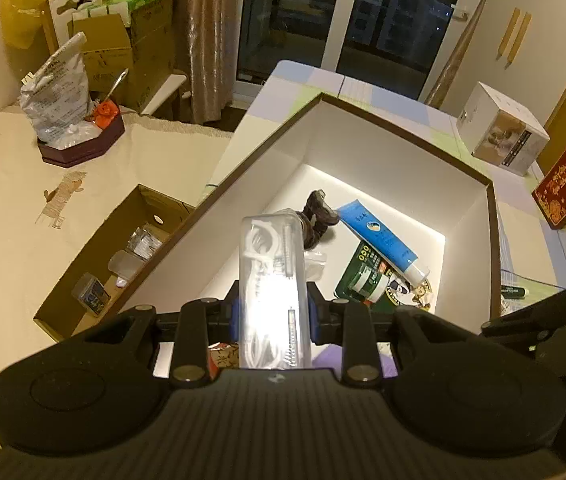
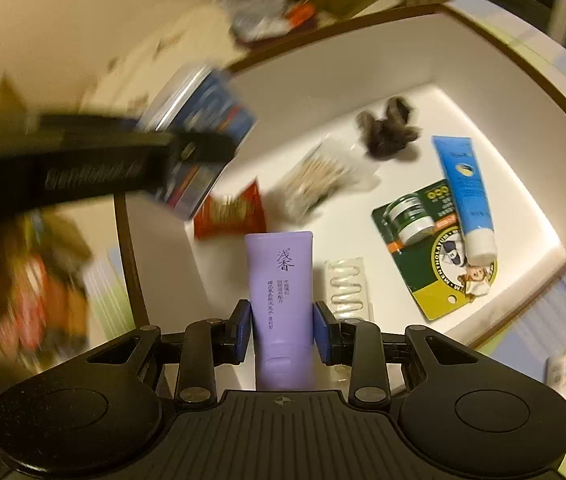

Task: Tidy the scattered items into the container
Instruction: 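Open the right tool to drop the purple tube while the left tool releases the floss case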

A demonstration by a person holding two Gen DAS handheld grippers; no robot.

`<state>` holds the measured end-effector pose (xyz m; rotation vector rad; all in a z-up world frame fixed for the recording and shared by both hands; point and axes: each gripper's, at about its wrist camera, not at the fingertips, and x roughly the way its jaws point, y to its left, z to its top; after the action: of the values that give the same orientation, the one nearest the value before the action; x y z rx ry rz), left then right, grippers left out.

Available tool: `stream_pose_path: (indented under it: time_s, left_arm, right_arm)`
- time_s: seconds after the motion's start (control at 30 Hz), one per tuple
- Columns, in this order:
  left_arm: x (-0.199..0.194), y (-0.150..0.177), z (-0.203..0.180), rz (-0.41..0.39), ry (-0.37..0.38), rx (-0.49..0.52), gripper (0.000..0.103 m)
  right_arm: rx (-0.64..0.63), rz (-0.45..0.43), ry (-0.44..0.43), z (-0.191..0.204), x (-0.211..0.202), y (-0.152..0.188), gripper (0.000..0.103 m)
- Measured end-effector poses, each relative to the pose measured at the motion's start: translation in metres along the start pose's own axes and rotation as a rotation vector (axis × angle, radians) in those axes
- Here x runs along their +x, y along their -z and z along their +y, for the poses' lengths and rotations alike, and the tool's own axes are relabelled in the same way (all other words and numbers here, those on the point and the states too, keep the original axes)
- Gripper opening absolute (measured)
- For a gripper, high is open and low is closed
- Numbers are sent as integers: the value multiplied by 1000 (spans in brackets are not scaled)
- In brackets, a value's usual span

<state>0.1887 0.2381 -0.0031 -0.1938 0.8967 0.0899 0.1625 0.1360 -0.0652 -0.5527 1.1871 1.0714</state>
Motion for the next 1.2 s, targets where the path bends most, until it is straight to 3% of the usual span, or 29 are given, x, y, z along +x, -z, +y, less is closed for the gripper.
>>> stream_pose_path:
  time_s: [0.13,0.33,0.6,0.63,0.67,0.7,0.73,1.0,1.1,1.2]
  left_arm:
    - [4,1,-1,11,5,1,25]
    - [8,3,-3,29,7,8,25]
    - [10,5,-5,42,1,24,26]
    - [10,5,-6,44,2,27,26]
    - [10,6,-6,46,2,30,26]
    - [11,6,-7,50,3,33,25]
    - [11,6,-7,53,4,34,25]
    - [14,8,-17,70,18,79,27]
    - [15,7,-16,67,5,77,42]
    - [16,7,-15,68,-11,78,48]
  right_arm:
    - [-126,51,64,5,8,6,35]
    - [-194,78,48,9,10,8,36]
    - [-184,36,48,8,-1,2,36]
    - [-184,31,56,7,-3,2,40]
    - [-182,23,72,6,-7,2,51]
    - [-185,0,93,5,-10,2,82]
    - [-196,-22,100,4,-14,2,88]
    - [-183,-41,144,-9,-26,-1,88]
    - [-184,-41,151,-10,-28,0,88]
    - [-187,-39,158,-11,-27,2,88]
